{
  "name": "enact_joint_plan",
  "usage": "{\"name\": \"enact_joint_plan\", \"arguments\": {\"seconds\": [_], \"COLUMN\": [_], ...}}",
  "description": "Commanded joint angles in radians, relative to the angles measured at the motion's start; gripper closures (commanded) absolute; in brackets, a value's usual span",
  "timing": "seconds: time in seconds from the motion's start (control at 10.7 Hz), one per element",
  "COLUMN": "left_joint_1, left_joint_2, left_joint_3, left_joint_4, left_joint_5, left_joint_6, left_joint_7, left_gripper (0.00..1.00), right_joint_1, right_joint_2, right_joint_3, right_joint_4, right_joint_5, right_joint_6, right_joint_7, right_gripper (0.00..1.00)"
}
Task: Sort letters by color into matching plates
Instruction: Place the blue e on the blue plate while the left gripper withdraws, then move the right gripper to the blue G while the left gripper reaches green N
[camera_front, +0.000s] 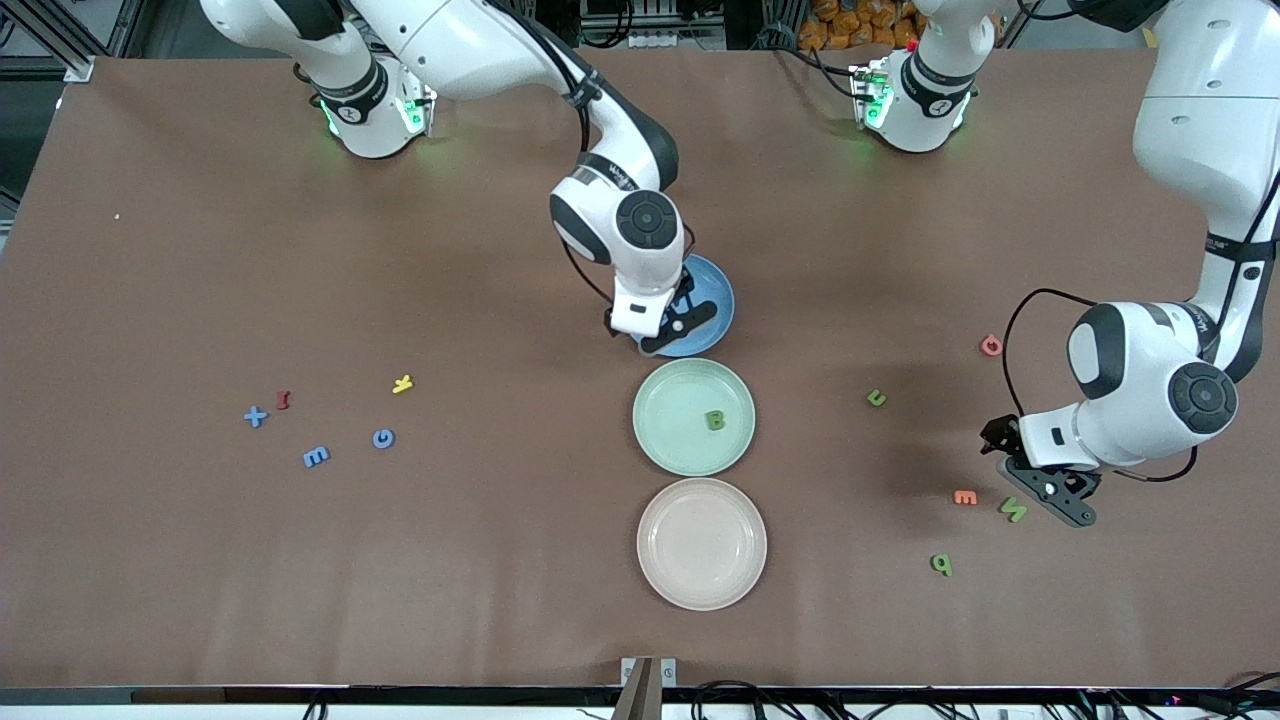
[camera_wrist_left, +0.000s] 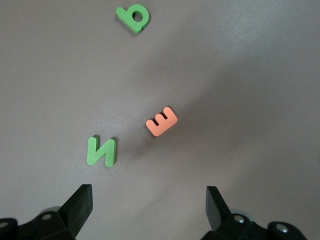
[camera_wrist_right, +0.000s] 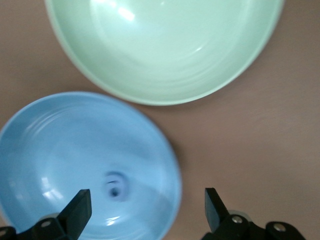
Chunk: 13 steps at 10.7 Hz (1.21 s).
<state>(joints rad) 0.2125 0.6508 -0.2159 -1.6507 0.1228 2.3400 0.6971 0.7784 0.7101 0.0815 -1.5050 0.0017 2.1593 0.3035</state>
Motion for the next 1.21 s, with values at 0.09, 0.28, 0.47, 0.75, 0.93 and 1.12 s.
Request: {"name": "enact_joint_plan", "arguments": {"seconds": [0.09, 0.28, 0.47, 0.75, 0.93, 1.12], "left_joint_1": [0.036, 0.056, 0.057, 0.062, 0.065, 0.065], "left_joint_2": [0.066, 0.09, 0.116, 0.141, 0.168, 0.181], "left_joint_3": [-0.01, -0.01, -0.01, -0.011, -0.011, -0.011], "left_joint_4": [0.022, 0.025, 0.052, 0.069, 0.098, 0.115], "left_joint_5": [0.014, 0.012, 0.011, 0.009, 0.009, 0.008], "left_joint_6": [0.084, 0.119, 0.131, 0.136, 0.145, 0.145], "left_joint_7": [0.136, 0.171, 0.222, 0.309, 0.367, 0.4], "left_gripper": [0.03, 0.03, 0.03, 0.04, 0.04, 0.04], "right_joint_1": [-0.077, -0.12, -0.168, -0.224, -0.263, -0.31], "right_joint_2": [-0.069, -0.101, -0.133, -0.162, -0.193, -0.237], "right_joint_3": [-0.136, -0.21, -0.267, -0.354, -0.371, -0.384], "right_joint_4": [-0.003, -0.004, -0.017, -0.027, -0.046, -0.064], "right_joint_5": [-0.046, -0.039, -0.031, -0.031, -0.003, 0.012], "right_joint_6": [-0.041, -0.048, -0.061, -0.059, -0.061, -0.09], "right_joint_7": [-0.326, -0.392, -0.392, -0.536, -0.547, -0.566], "right_gripper": [0.0, 0.0, 0.0, 0.0, 0.0, 0.0]}}
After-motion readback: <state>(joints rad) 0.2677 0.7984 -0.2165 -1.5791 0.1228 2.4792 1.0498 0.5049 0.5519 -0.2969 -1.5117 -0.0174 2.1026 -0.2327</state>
